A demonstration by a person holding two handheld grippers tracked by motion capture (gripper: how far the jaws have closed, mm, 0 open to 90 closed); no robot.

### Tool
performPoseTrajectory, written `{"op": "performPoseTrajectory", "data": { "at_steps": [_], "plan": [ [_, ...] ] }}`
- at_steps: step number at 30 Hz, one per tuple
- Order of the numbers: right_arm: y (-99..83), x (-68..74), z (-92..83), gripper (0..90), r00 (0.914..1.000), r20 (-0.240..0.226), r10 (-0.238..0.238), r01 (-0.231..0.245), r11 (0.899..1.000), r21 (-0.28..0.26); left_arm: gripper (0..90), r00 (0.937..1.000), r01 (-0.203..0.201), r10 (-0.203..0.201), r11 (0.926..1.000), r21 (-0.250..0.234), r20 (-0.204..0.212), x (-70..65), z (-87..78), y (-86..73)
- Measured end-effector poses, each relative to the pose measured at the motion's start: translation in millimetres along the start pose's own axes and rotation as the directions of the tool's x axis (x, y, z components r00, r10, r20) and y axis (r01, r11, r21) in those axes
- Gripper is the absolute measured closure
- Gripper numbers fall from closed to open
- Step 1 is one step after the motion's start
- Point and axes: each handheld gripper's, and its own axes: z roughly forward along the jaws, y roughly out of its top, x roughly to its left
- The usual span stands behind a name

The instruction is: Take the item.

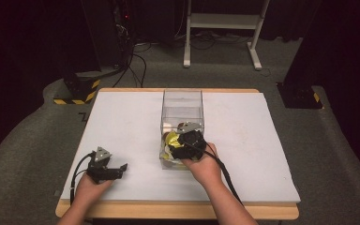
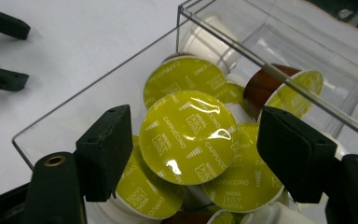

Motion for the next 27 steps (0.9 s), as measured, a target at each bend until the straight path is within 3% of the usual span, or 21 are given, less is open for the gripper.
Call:
{"op": "performPoseTrajectory", "data": {
  "at_steps": [12,27],
  "plan": [
    [-1.8,4.1,6.5,36.2,0.9993,0.007,-0.037,0.037,0.999,0.031,14.8,1.0,0.002,-0.002,1.0,-0.001,-0.001,-0.2,0.0,-0.1],
    [-1.8,5.7,8.3,37.5,0.9991,0.014,-0.04,0.039,0.998,0.044,14.8,1.0,0.003,-0.003,1.0,-0.002,-0.001,-0.2,0.0,-0.1]
  ]
}}
